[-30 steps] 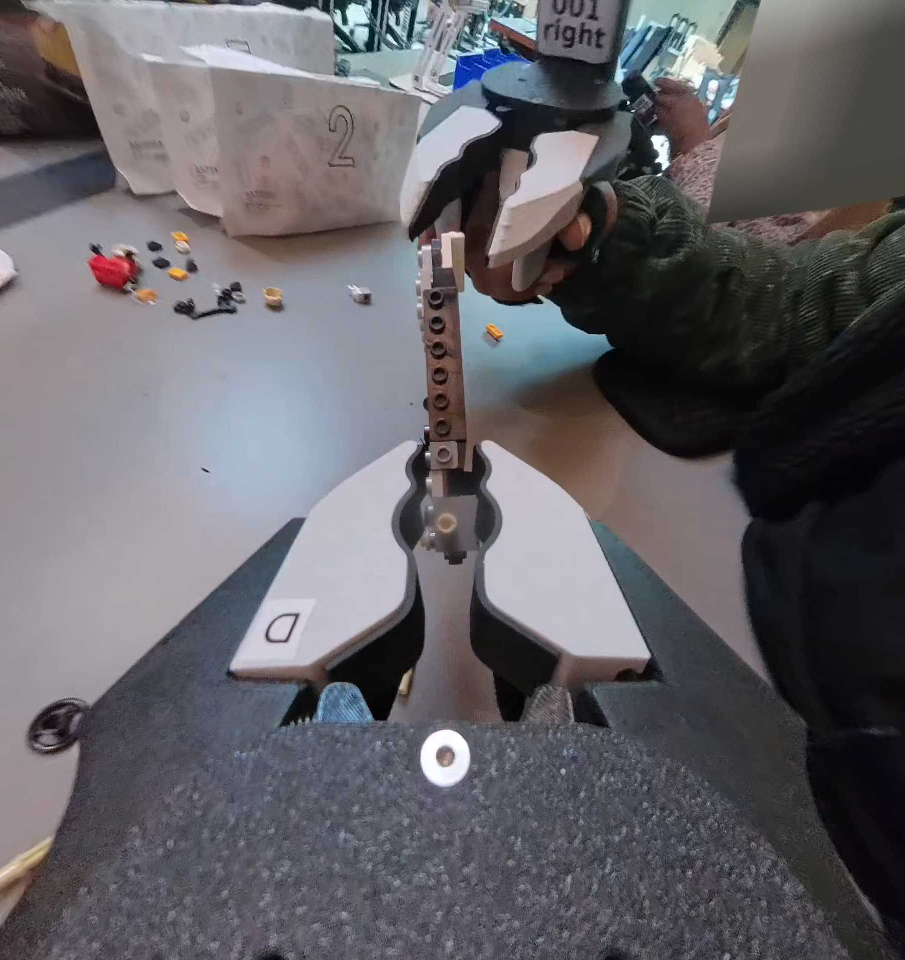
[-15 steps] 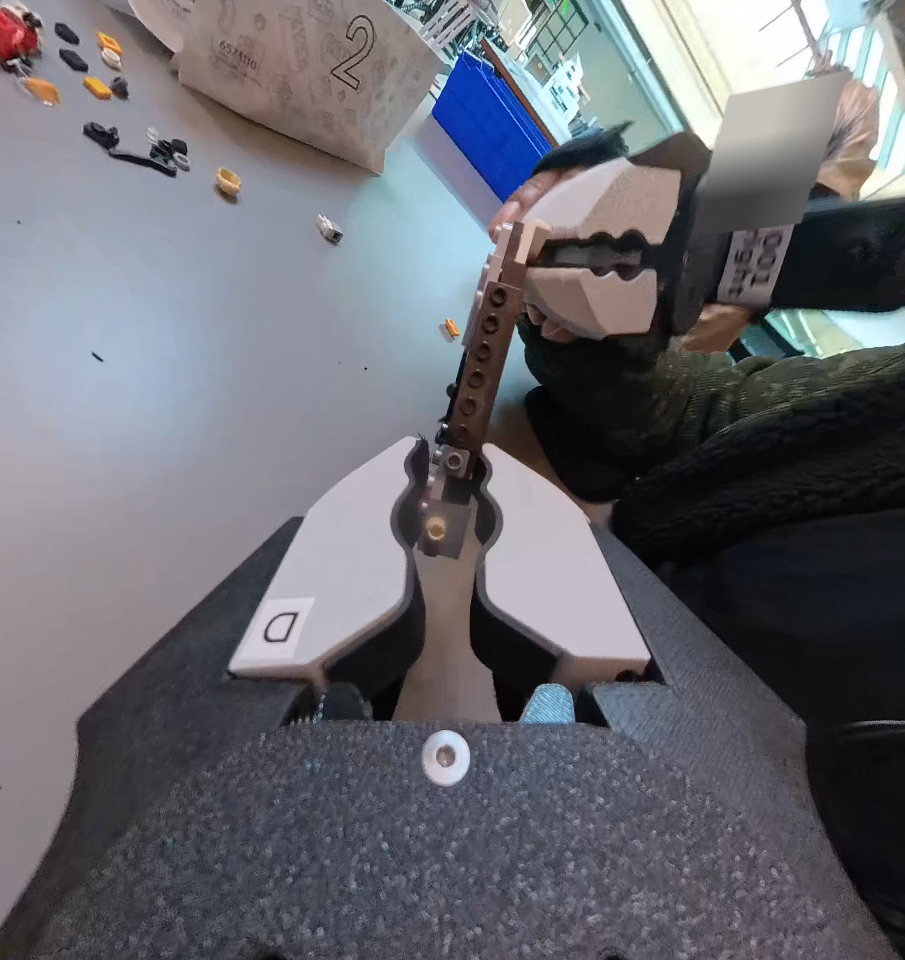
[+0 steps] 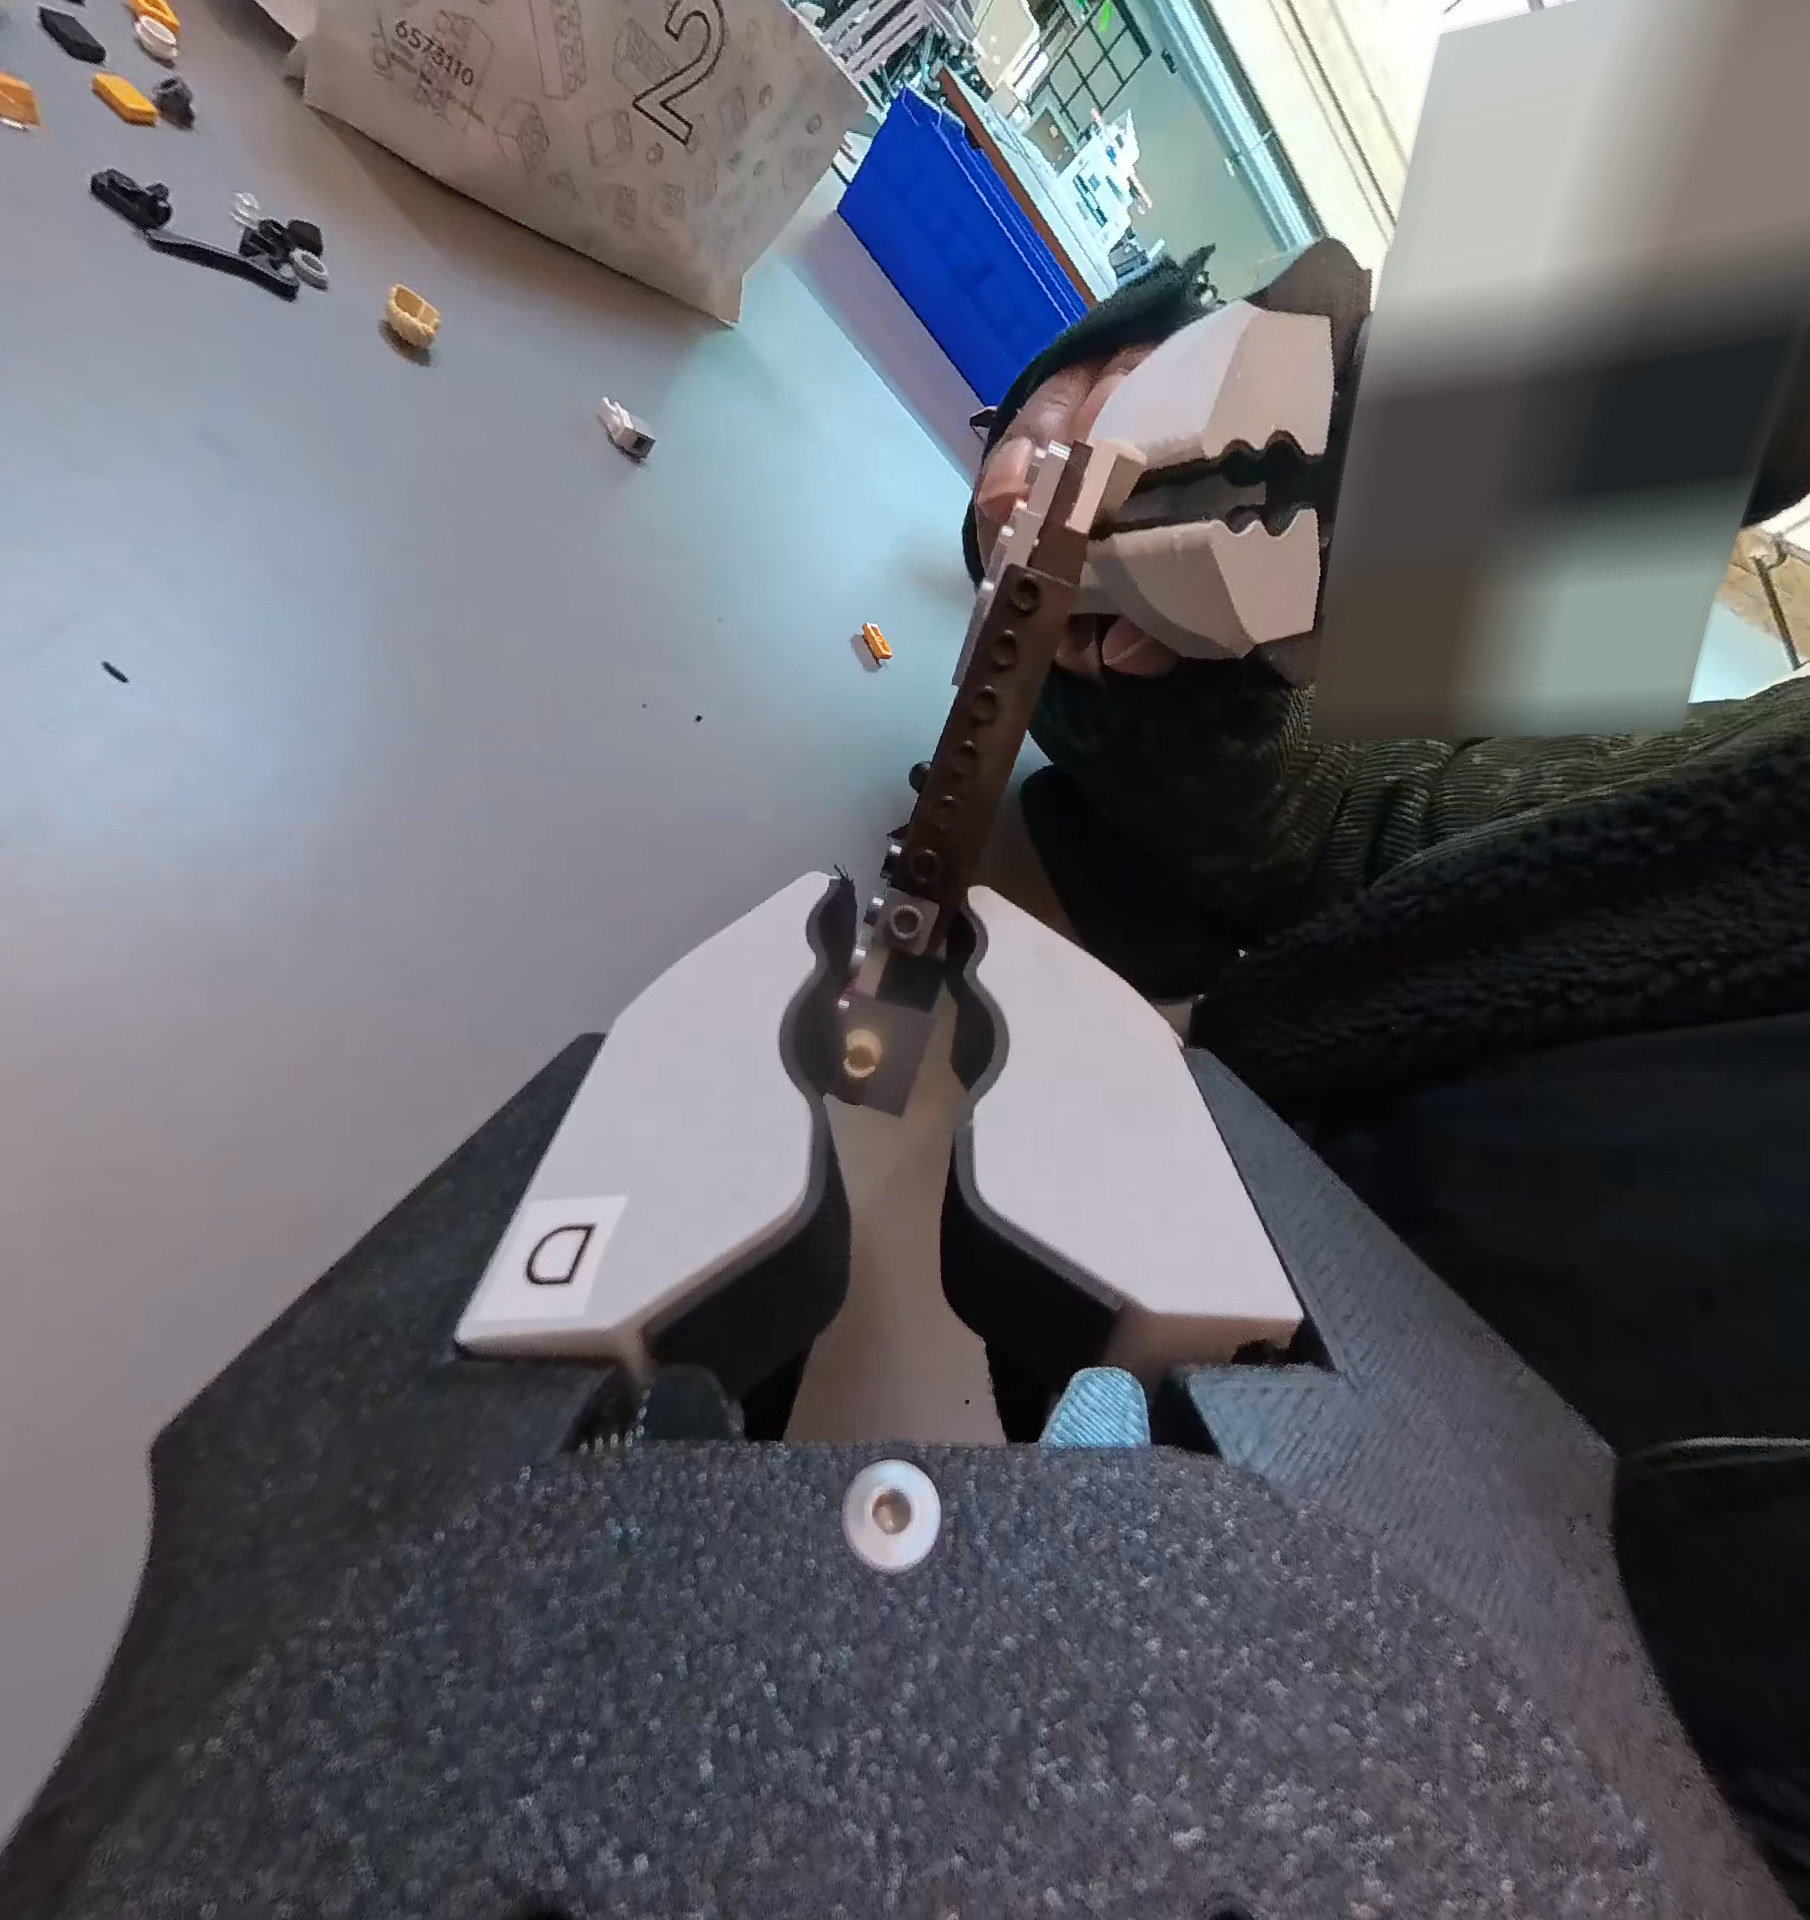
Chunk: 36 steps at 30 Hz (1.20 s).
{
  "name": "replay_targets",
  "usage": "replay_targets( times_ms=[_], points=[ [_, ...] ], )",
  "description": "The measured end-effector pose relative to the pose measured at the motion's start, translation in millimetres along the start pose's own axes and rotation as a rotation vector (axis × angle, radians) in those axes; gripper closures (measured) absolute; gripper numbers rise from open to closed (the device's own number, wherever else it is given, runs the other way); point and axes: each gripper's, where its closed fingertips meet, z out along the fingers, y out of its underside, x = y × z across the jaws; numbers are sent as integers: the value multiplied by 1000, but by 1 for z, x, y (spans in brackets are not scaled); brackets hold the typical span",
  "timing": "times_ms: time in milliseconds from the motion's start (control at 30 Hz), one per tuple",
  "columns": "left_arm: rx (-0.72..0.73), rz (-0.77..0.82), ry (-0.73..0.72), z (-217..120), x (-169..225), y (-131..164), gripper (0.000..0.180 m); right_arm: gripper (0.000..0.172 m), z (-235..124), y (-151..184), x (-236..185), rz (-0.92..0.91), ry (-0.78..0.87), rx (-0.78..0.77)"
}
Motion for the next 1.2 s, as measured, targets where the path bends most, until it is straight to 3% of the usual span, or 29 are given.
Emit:
replay_targets(
  times_ms=[133, 200, 300, 467, 633, 700, 967, 1100, 1200],
  points=[
    [-20, 246, -8, 5, 16, 2, 163, 168, -5, -3, -1, 86, -74, 39],
    [-6, 321, -5, 8, 25, -2, 146, 169, -5, -4, -9, 107, -128, 47],
    [-36, 409, -19, 15, 33, 0, 151, 169, 2, -4, -23, 99, -174, 31],
    [-70, 314, -49, 18, 25, 4, 167, 168, 5, -10, -32, 80, -192, 35],
    [-83, 164, -2, 19, 22, 9, 169, 172, 6, -14, -37, -148, -88, -9],
    [-93, 170, -20, 20, 19, 12, 168, 172, 8, -13, -40, -247, -54, -38],
    [-56, 149, -133, 4, -4, 2, 169, 172, 5, -25, -63, -340, -117, -2],
    [-72, 264, -145, 9, 7, 3, 168, 172, 1, -21, -35, -238, -67, 15],
    [-46, 252, -142, 6, 5, -2, 168, 172, -5, -27, -34, -182, -96, 62]
  ],
)
